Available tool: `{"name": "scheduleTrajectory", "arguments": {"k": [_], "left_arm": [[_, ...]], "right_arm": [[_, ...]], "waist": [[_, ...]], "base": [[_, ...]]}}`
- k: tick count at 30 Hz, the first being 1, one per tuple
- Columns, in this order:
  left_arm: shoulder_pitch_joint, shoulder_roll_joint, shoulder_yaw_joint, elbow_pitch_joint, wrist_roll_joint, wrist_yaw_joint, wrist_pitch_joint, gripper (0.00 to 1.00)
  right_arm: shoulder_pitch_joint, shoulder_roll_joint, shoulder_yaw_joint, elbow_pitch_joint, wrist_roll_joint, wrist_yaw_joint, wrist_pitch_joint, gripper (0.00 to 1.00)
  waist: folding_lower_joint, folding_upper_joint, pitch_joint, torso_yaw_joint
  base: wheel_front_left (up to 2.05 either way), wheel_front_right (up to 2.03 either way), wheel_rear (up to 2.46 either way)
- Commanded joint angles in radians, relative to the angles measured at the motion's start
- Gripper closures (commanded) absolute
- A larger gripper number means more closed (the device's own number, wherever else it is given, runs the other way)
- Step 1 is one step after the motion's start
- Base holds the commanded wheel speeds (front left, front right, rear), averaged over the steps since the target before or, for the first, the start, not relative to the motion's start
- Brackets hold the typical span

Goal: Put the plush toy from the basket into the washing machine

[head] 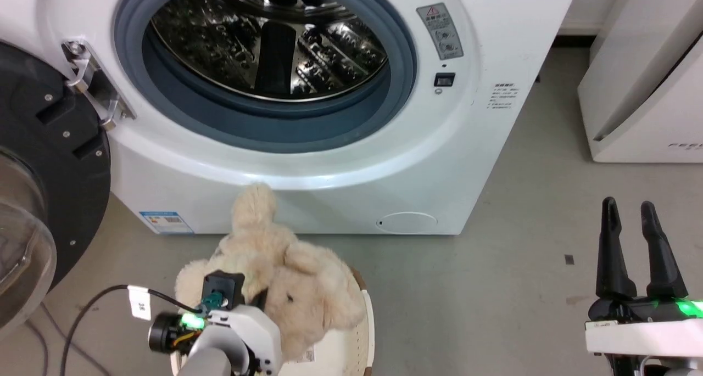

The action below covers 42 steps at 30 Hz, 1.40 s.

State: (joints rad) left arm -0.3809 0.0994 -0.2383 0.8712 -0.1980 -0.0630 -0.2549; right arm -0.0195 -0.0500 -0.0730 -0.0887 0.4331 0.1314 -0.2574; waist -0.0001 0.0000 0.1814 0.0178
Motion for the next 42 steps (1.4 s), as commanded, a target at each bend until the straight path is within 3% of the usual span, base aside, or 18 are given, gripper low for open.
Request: {"name": "scheduleTrajectory", "arguments": {"k": [1,11,21,34,42], "left_arm": [[0.012,0.005,0.005,-0.030,0.009,0.006,-0.007,1.00],[0.015,0.017,0.047,-0.238,0.034,0.040,-0.007,1.00],[-0.071,0.032,0.127,-0.344,0.037,0.073,-0.007,1.00],[-0.333,0.087,0.220,-0.317,0.064,0.084,-0.007,1.00],[-0.542,0.166,0.256,-0.249,0.085,0.086,-0.007,1.00]], "right_arm": [[0.015,0.000,0.002,0.003,0.004,-0.001,-0.004,0.00],[0.016,0.000,-0.008,0.007,0.021,-0.001,-0.004,0.00],[-0.028,0.000,-0.012,0.002,0.034,-0.001,-0.004,0.00],[-0.130,0.000,-0.007,-0.015,0.067,-0.001,-0.004,0.00],[-0.192,0.000,0.000,-0.022,0.103,-0.001,-0.004,0.00]], "waist": [[0.0001,0.0000,-0.010,-0.004],[0.0001,0.0000,-0.014,-0.039],[0.0001,0.0000,0.063,-0.101],[0.0001,0.0000,0.259,-0.201],[0.0001,0.0000,0.386,-0.271]], "base": [[0.00,0.00,0.00],[0.00,0.00,0.00],[0.00,0.00,0.00],[0.00,0.00,0.00],[0.00,0.00,0.00]]}}
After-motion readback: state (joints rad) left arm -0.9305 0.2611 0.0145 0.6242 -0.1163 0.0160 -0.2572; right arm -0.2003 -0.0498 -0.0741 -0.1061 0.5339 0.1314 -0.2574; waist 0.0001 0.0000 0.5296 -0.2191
